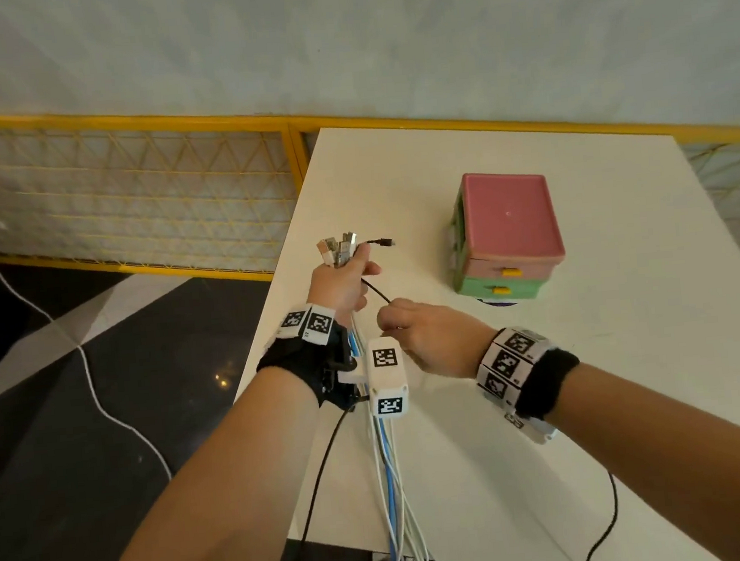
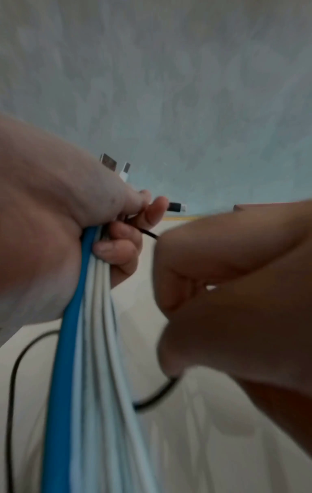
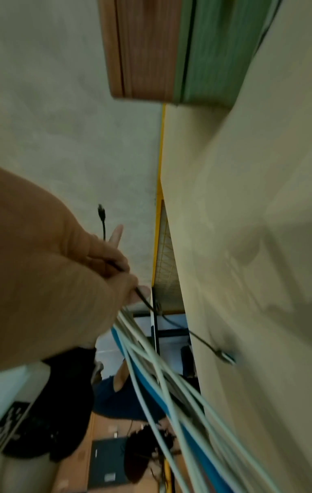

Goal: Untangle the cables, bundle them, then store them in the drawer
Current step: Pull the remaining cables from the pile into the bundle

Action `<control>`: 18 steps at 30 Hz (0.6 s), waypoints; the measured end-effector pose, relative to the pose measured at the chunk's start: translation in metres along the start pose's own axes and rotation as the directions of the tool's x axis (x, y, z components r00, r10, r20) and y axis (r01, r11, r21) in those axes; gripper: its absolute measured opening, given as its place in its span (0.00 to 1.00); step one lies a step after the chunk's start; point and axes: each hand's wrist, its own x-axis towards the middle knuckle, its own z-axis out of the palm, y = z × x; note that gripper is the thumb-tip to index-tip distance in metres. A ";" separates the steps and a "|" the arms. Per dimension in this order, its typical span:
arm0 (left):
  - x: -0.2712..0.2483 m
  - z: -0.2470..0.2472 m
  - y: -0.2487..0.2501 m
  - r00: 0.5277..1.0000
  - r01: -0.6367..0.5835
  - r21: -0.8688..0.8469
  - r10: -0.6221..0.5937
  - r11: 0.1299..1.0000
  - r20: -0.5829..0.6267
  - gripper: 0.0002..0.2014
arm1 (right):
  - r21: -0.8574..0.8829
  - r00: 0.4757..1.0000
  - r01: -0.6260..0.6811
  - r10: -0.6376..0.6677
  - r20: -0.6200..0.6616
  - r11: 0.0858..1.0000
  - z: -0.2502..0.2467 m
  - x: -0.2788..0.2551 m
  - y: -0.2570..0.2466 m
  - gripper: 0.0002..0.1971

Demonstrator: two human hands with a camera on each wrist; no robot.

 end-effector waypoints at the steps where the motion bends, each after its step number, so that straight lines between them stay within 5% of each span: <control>1: -0.004 0.001 0.000 1.000 -0.016 -0.025 0.016 1.000 0.023 0.09 | 0.060 0.999 -0.018 0.020 -0.033 0.998 -0.004 -0.007 -0.001 0.04; 3: -0.015 0.005 0.001 0.993 -0.051 -0.052 0.056 0.997 0.100 0.08 | 0.255 0.964 -0.166 0.211 -0.161 0.953 -0.013 -0.017 -0.006 0.07; 6: -0.042 0.013 0.004 0.971 -0.125 -0.071 0.137 0.990 0.194 0.10 | 0.554 0.733 -0.360 0.595 -0.329 0.750 -0.025 -0.022 -0.016 0.15; 8: -0.062 0.020 0.007 0.949 -0.168 -0.093 0.187 0.981 0.255 0.11 | 0.599 0.654 -0.387 0.667 -0.357 0.701 -0.033 -0.023 -0.025 0.12; 10: -0.080 0.025 0.011 0.924 -0.207 -0.126 0.236 0.970 0.301 0.13 | 0.567 0.723 -0.356 0.603 -0.337 0.743 -0.041 -0.029 -0.037 0.06; 12: -0.095 0.028 0.015 0.907 -0.244 -0.128 0.273 0.961 0.320 0.14 | 0.559 0.784 -0.317 0.544 -0.300 0.766 -0.048 -0.040 -0.049 0.10; 18: -0.135 0.044 0.020 0.868 -0.345 -0.146 0.374 0.927 0.327 0.13 | 0.555 0.787 -0.371 0.569 -0.238 0.745 -0.079 -0.083 -0.079 0.13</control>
